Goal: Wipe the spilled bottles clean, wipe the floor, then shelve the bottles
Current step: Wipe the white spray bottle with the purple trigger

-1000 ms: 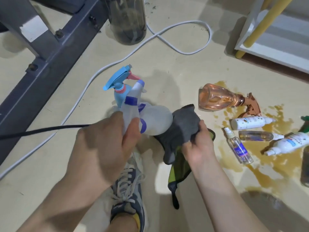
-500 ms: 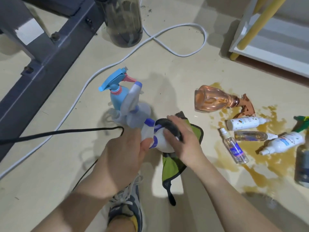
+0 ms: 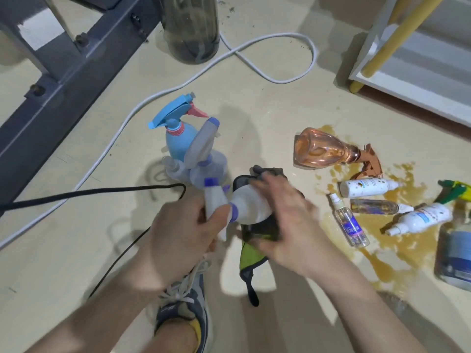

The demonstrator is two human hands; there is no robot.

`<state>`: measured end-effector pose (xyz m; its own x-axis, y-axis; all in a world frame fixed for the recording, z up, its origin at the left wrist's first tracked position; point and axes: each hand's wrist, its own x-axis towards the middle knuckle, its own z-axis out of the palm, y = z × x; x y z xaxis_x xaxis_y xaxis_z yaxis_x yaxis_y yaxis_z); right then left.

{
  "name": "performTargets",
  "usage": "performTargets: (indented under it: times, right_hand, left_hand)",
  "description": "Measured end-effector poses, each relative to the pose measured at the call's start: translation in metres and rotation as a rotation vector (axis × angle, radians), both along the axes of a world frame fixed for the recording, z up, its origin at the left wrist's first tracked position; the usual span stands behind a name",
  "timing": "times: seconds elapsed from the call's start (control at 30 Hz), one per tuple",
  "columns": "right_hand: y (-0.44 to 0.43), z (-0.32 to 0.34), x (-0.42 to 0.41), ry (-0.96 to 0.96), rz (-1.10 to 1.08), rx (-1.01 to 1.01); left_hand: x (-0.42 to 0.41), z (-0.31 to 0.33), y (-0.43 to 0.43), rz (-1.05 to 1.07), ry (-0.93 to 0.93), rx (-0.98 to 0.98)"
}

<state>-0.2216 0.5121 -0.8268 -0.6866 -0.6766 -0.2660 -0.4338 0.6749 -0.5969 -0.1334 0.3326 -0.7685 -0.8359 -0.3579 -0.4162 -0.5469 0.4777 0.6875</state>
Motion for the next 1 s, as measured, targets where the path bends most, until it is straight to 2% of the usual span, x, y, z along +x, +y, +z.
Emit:
performTargets:
  times: [0.07, 0.13, 0.17, 0.2, 0.27, 0.33, 0.37, 0.4, 0.47, 0.5, 0.6, 0.7, 0.77, 0.8, 0.83, 0.9, 1.0]
  right_hand:
    - [-0.013, -0.006, 0.012, 0.015, -0.032, -0.067]
    - [-0.018, -0.015, 0.001, -0.035, -0.280, -0.248]
    - [-0.018, -0.017, -0.010, -0.021, -0.375, -0.311]
    - [-0.016, -0.017, -0.021, -0.013, -0.439, -0.331]
    - [-0.006, -0.011, -0.035, -0.008, -0.469, -0.299]
    - [0.004, -0.002, -0.044, -0.045, -0.433, -0.212]
    - [0.009, 0.004, -0.050, -0.130, -0.412, -0.164]
    - [0.013, 0.010, -0.059, -0.261, -0.396, -0.119]
    - [0.022, 0.015, -0.076, -0.444, -0.345, -0.070]
    - [0.024, 0.013, -0.080, -0.447, -0.318, -0.060]
    - [0.014, -0.004, -0.064, -0.203, -0.339, -0.110]
    - [-0.010, -0.030, -0.030, 0.080, -0.546, -0.130]
    - [-0.028, -0.037, -0.019, 0.121, -0.739, -0.104]
    - [-0.034, -0.038, -0.019, 0.112, -0.763, -0.081]
    - [-0.035, -0.037, -0.022, 0.117, -0.690, -0.051]
    - [-0.029, -0.032, -0.032, 0.086, -0.379, -0.061]
    - [-0.006, -0.003, -0.063, -0.207, -0.072, -0.091]
  left_hand:
    - [-0.027, 0.013, 0.005, -0.101, 0.015, 0.079]
    - [-0.047, 0.012, 0.005, -0.064, 0.008, 0.301]
    - [-0.053, 0.001, 0.005, -0.044, 0.022, 0.353]
    - [-0.056, -0.014, 0.005, -0.093, 0.059, 0.271]
    - [-0.053, -0.054, 0.007, -0.430, 0.100, -0.128]
    - [-0.041, -0.092, 0.015, -0.869, -0.034, -0.409]
    - [-0.037, -0.104, 0.020, -1.010, -0.115, -0.492]
    - [-0.036, -0.111, 0.024, -1.063, -0.151, -0.540]
    - [-0.038, -0.112, 0.032, -1.073, -0.131, -0.580]
    - [-0.038, -0.114, 0.034, -1.071, -0.113, -0.609]
    - [-0.038, -0.121, 0.040, -0.995, -0.111, -0.535]
    - [-0.036, -0.118, 0.050, -0.972, -0.163, -0.539]
    - [-0.038, -0.114, 0.054, -0.978, -0.191, -0.544]
    - [-0.039, -0.113, 0.054, -0.979, -0.197, -0.547]
    - [-0.039, -0.113, 0.053, -0.979, -0.196, -0.554]
    - [-0.039, -0.118, 0.048, -0.981, -0.175, -0.563]
    - [-0.040, -0.125, 0.040, -1.041, -0.234, -0.558]
